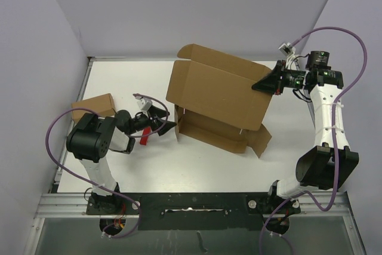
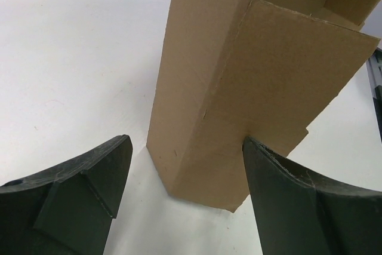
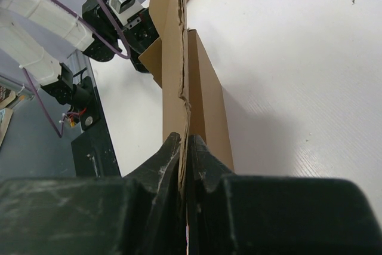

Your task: Fold the paper box

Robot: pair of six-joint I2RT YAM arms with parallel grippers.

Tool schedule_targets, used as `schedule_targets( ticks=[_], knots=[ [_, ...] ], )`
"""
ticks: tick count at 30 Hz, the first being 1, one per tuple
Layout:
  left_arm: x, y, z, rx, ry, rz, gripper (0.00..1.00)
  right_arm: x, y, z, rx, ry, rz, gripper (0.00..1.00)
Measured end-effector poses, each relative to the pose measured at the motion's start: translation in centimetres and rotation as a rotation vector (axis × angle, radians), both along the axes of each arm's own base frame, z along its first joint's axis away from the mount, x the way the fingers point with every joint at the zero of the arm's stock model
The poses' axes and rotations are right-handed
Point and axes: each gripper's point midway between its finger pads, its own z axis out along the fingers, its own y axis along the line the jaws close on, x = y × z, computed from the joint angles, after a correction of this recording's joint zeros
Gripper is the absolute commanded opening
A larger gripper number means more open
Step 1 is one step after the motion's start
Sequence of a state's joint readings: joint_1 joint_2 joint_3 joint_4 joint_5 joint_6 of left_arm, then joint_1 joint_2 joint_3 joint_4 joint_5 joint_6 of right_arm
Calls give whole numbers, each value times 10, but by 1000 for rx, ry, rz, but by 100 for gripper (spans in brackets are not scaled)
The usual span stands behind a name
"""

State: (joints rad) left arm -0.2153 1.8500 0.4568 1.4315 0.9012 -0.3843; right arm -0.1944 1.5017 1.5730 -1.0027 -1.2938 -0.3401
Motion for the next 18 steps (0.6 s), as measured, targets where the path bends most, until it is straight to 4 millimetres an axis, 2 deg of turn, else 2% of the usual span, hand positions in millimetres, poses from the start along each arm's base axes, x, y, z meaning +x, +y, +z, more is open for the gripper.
schedule_targets(
  ticks=[10,18],
  knots=[
    [4,-13,2,19,-58,9,78,-1,4,0,1,-1,10,0],
    [18,-16,-5,76,-93,76,79,0,6,1,0,-6,18,0]
  ],
)
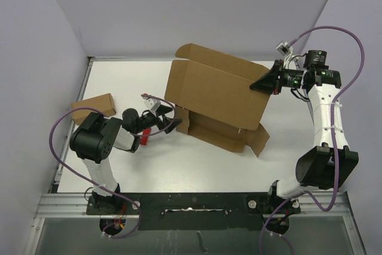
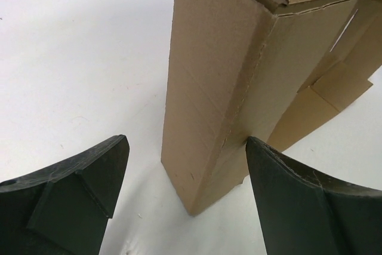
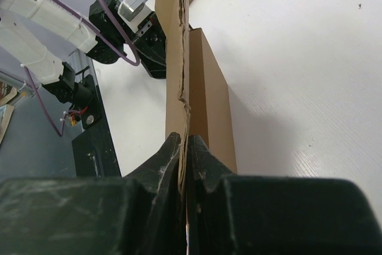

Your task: Fold the paper box

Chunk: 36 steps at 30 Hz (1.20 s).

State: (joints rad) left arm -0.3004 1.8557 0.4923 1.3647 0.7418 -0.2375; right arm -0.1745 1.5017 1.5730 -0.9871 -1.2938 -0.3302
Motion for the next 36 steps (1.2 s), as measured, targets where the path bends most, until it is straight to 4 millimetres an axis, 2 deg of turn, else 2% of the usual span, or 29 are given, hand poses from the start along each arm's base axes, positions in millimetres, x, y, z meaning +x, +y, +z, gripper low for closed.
schedule_targets(
  ticks=[10,17,21,26,28,29,36],
  knots=[
    [11,-13,-1,40,-46,86,72,1,2,1,1,-5,5,0],
    [20,-13,-3,59,-55,177,63,1,2,1,1,-6,5,0],
    [27,-14,-2,64,-53,215,46,1,2,0,2,-6,5,0],
    [31,-18,0,64,-53,237,29,2,2,1,1,-11,6,0],
    [30,-21,0,64,-50,238,6,2,2,1,1,-12,6,0],
    [31,-21,0,66,-47,243,0,2,2,1,1,-13,6,0],
    [40,-18,-3,113,-45,329,0,2,4,1,5,2,4,0]
  ],
)
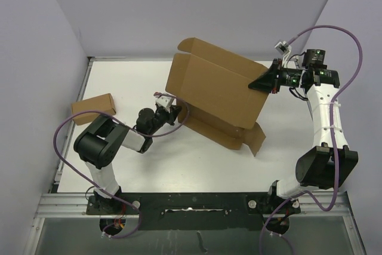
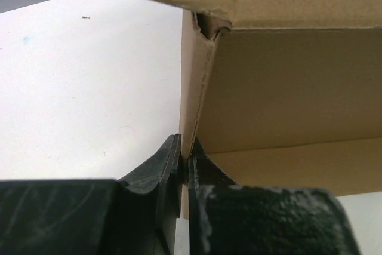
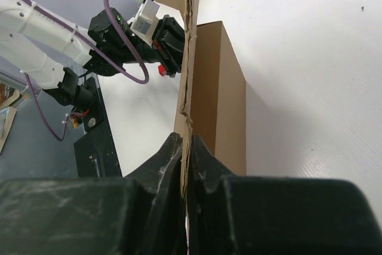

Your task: Fold the paper box

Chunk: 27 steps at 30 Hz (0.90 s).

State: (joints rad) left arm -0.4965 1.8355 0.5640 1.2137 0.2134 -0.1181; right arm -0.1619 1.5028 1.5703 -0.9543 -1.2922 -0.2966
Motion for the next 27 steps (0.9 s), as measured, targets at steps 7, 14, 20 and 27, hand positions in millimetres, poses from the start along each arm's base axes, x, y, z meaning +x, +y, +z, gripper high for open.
schedule_targets(
  ticks=[7,14,20,27],
  knots=[
    [2,2,1,44,10,52,12,9,4,2,7,20,-15,0],
    [8,2,-2,58,33,72,24,17,9,2,15,37,-16,0],
    [11,3,0,54,29,87,30,19,10,4,20,34,-21,0],
    [20,1,0,44,22,115,35,22,10,3,29,41,-27,0]
  ],
)
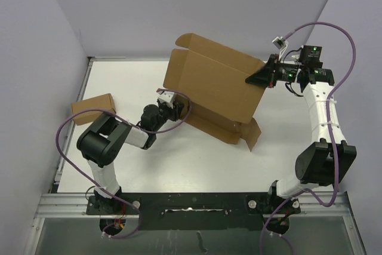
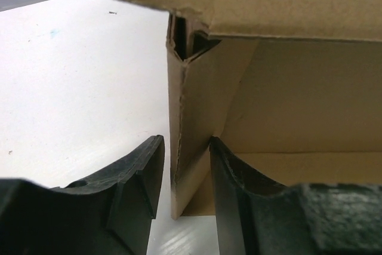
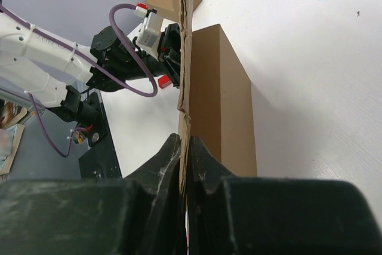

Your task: Fold the paper box

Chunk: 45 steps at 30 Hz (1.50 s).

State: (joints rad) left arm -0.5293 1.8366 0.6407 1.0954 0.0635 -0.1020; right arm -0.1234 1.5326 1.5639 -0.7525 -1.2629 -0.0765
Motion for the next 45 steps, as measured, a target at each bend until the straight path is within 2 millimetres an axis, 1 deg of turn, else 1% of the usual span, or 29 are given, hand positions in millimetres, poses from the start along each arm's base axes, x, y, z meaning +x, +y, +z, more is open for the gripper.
schedule_targets(
  ticks=[2,5,6,7,14,20,25,28,32,36,39,42,43,45],
  knots=[
    [3,0,-2,-1,-3,7,30,0,0,-1,2,5,-2,0],
    [7,-1,-4,-11,-16,18,7,1,0,-1,4,7,-3,0],
    [9,-1,-5,-13,-21,21,2,1,0,-1,4,8,-3,0],
    [10,0,-6,-12,-27,27,0,1,0,-1,5,9,-3,0],
    [12,0,-8,-1,-45,40,0,2,0,-2,3,9,-6,0],
    [13,-1,-8,75,-49,74,0,2,0,-2,3,9,-9,0],
    [11,4,-7,128,-39,92,21,4,0,0,6,7,-12,0],
    [9,7,-13,158,-16,96,31,4,0,0,7,8,-13,0],
    [6,9,-20,175,15,97,39,4,0,0,9,11,-13,0],
    [5,10,-14,161,13,100,49,4,0,-1,13,17,-12,0],
    [6,9,-7,137,6,108,51,4,0,-1,14,20,-13,0],
    [6,9,-6,121,11,112,50,4,0,-1,15,20,-13,0],
    [6,9,-5,115,14,113,49,4,0,-1,15,20,-13,0],
    [6,10,-5,104,19,116,39,4,0,0,16,18,-11,0]
  ],
)
